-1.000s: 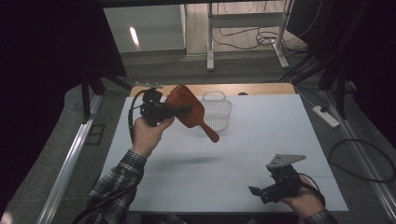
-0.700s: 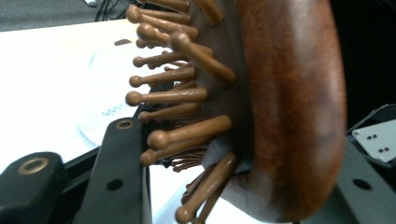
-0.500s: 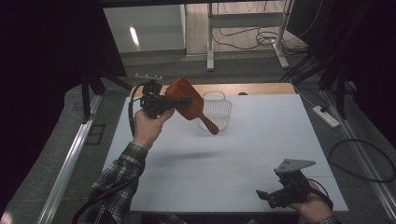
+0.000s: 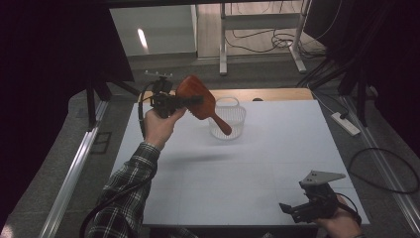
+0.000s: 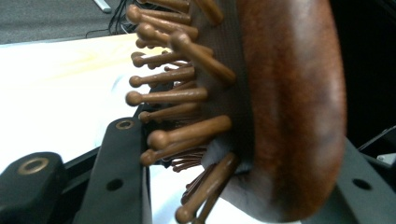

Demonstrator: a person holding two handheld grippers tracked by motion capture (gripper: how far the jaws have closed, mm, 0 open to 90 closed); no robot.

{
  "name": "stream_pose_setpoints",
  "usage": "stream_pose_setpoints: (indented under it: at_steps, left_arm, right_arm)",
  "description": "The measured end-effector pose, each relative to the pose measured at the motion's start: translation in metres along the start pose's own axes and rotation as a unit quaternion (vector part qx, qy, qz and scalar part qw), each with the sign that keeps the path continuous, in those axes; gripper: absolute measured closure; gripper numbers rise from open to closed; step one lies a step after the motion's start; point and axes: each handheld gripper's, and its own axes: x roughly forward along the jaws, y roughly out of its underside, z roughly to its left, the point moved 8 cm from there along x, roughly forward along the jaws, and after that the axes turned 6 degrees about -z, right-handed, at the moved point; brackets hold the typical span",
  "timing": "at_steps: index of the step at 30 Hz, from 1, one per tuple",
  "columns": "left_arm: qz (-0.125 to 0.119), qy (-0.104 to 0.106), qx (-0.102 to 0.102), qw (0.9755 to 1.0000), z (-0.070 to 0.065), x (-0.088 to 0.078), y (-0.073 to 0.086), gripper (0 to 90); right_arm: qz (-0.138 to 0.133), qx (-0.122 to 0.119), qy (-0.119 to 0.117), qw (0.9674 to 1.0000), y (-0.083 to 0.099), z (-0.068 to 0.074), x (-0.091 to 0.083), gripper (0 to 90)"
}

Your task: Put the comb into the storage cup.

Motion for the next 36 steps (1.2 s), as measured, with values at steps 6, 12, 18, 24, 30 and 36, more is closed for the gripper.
stream_pose_setpoints:
  at_steps: [6,12,18,24,30,36]
  left_arm:
    - [0.001,-0.009,-0.001,1.0,0.004,0.005,-0.004,54.9]
    - [-0.002,-0.015,-0.005,0.9999,0.008,0.013,-0.01,54.9]
    - [-0.006,-0.023,-0.008,0.9997,0.013,0.018,-0.015,54.9]
    - [-0.012,-0.025,-0.014,0.9995,0.017,0.023,-0.019,54.9]
    - [-0.016,-0.034,-0.018,0.9991,0.022,0.028,-0.023,54.9]
    - [-0.02,-0.041,-0.021,0.9988,0.025,0.034,-0.024,54.9]
  right_arm:
    - [0.0,0.011,0.008,0.9999,0.003,-0.004,-0.006,0.0]
    - [0.002,0.015,0.017,0.9997,0.006,-0.006,-0.011,0.0]
    - [0.002,0.021,0.021,0.9996,0.008,-0.008,-0.016,0.0]
    - [0.001,0.018,0.023,0.9996,0.01,-0.007,-0.018,0.0]
    - [-0.004,0.021,0.025,0.9995,0.01,-0.007,-0.02,0.0]
    - [-0.003,0.018,0.024,0.9995,0.01,-0.007,-0.02,0.0]
